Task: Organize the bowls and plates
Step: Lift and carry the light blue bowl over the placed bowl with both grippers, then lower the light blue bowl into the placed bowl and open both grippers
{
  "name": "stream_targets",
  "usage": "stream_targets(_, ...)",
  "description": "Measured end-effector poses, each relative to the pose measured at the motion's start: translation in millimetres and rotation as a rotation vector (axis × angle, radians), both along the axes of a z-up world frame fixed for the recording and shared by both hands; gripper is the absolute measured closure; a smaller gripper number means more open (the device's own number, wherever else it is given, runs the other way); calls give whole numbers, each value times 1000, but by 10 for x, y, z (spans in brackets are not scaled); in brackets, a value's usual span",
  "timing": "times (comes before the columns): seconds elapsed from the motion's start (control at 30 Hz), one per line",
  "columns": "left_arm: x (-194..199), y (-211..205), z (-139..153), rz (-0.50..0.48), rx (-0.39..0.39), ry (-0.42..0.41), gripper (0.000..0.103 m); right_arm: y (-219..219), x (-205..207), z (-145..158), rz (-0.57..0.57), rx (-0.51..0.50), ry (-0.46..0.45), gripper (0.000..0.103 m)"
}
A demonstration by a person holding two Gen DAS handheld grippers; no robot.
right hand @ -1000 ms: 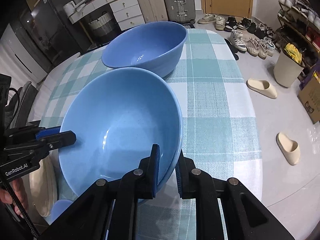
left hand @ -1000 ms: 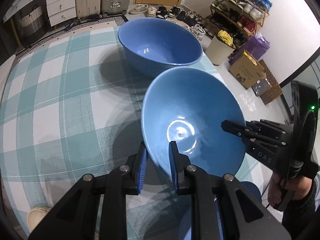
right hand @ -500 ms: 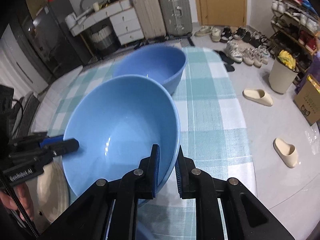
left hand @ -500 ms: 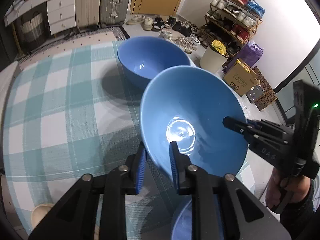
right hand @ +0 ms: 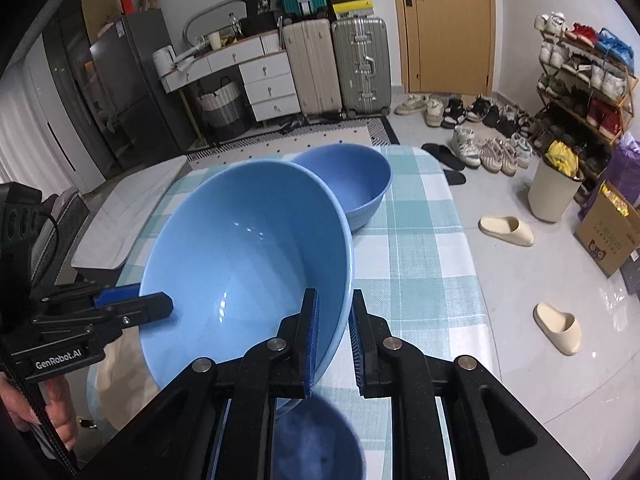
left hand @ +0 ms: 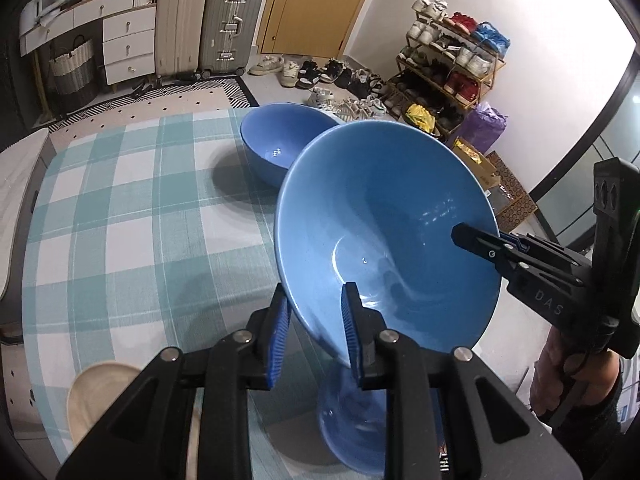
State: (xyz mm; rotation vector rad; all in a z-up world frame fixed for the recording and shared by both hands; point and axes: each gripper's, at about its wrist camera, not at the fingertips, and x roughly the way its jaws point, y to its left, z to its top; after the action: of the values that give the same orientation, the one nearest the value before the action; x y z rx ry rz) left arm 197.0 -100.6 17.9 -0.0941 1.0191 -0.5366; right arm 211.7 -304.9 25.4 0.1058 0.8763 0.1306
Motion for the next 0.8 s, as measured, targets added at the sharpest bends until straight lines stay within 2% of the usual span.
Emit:
stream_targets(0.37,-566,-2,26,-37,10,-15,80,41,-801,118,-21,33,-39,88)
stream_targets(0.8,-962,-100,-337,-54,89,37,79,76,-1432,-337,-43,72,11,88)
